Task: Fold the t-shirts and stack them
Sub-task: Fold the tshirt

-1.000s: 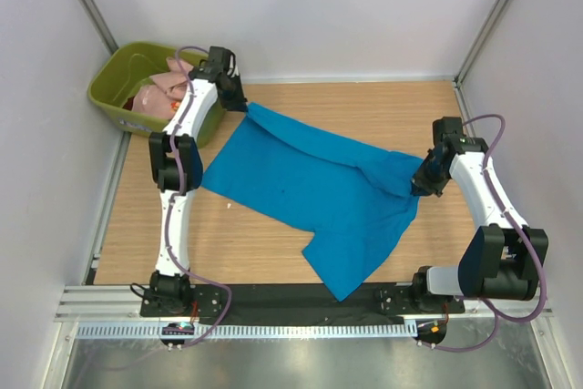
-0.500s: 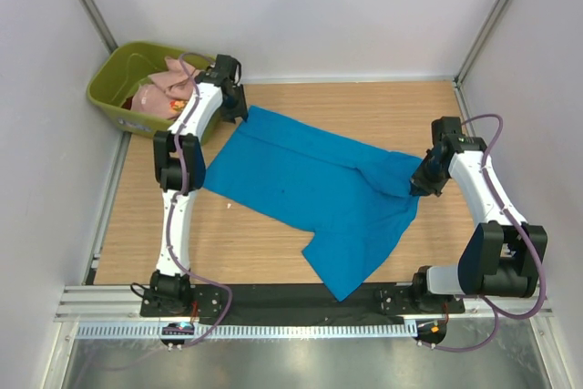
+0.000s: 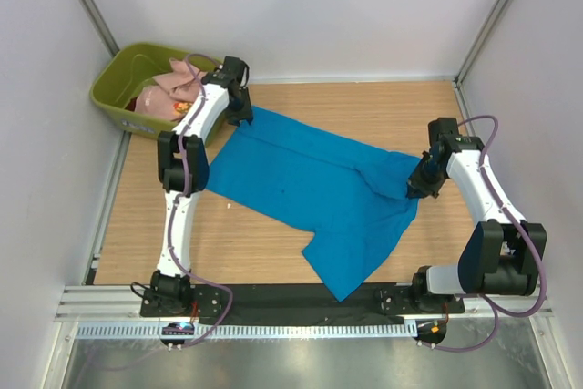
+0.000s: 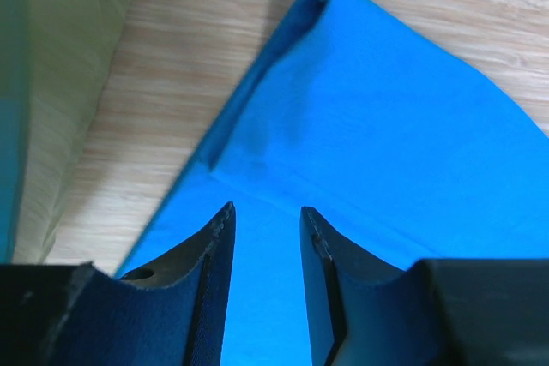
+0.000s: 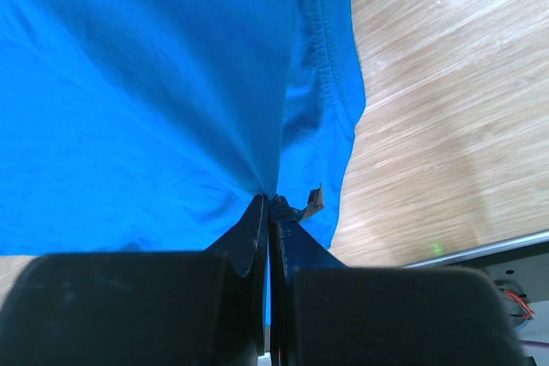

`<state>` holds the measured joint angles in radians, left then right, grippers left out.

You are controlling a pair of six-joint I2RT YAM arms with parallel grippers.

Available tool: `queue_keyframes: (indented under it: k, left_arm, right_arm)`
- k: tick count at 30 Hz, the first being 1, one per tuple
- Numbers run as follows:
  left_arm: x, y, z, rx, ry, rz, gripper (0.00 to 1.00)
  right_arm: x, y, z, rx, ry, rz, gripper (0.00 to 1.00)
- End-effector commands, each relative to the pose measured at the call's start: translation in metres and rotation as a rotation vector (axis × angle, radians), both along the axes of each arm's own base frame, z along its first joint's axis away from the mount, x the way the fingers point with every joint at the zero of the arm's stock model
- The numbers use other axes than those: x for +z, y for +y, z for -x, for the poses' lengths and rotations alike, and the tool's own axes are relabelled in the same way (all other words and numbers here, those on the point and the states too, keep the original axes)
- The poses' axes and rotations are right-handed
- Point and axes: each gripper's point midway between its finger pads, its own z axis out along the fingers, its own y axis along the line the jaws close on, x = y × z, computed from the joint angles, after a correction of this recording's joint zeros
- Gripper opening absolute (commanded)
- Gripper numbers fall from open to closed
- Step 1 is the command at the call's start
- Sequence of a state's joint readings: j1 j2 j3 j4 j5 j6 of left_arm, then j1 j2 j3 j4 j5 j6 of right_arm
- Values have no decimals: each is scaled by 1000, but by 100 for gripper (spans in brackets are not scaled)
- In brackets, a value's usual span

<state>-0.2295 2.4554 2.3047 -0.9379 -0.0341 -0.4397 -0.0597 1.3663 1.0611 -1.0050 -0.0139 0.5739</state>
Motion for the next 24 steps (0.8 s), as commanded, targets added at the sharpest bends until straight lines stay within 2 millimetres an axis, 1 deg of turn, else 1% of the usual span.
queue_keyframes:
  k: [1,3,4,5,7,8,9,11,12,13,14,15,16,17,18,19,20,21,22,23,24]
  left_arm:
    - [26,-1,24,45,38,-3,38]
    - [28,-9,23,42,36,32,39]
    - [29,-12,22,42,31,44,39]
    - [26,-14,22,39,38,52,39]
    - [25,-15,20,48,40,58,38]
    - [22,-23,23,31,58,93,38]
    - [22,-24,23,28,59,103,38]
    - [23,-34,23,4,57,131,38]
    - [24,-36,23,0,53,133,38]
    - [24,-42,24,-21,54,142,38]
    - [27,-46,22,-33,39,151,38]
    - [31,-50,22,-43,28,157,38]
    - [34,-55,22,-60,15,156,38]
    - [35,-59,19,-67,-4,163,38]
    - [38,-62,18,-75,-15,172,38]
    - [39,-66,16,-74,-25,185,38]
    - [41,-69,12,-79,-41,204,38]
    - [41,-72,10,-81,-47,217,38]
    - [37,-76,9,-85,-40,235,38]
    - [40,-79,5,-85,-52,251,37]
    - [40,-83,0,-89,-66,266,36]
  right_arm:
    - [-9,3,15,3,59,-4,1]
    - [-21,7,22,3,100,-21,1]
    - [-30,9,29,-2,132,-29,1]
    - [-35,9,29,-6,131,-31,1]
    - [-45,11,33,-10,157,-38,1]
    - [-47,11,32,-10,157,-39,1]
    - [-48,11,31,-10,158,-41,1]
    - [-49,12,28,-4,161,-48,1]
    - [-46,10,23,1,150,-41,3]
    - [-46,9,20,1,158,-34,8]
    - [-43,4,16,1,150,-16,24]
    - [-35,-2,3,-18,115,-9,35]
    - [-31,-6,-4,-32,94,-6,43]
    - [-27,-11,-14,-55,59,0,55]
    - [-16,-21,-32,-84,4,4,57]
    - [-12,-34,-40,-110,-14,48,58]
    - [-17,-42,-51,-126,-14,68,57]
    - [-8,-51,-68,-139,-55,74,57]
    - [-7,-60,-78,-156,-72,82,55]
    - [-18,-66,-88,-164,-54,88,49]
    - [-13,-72,-101,-156,-78,95,45]
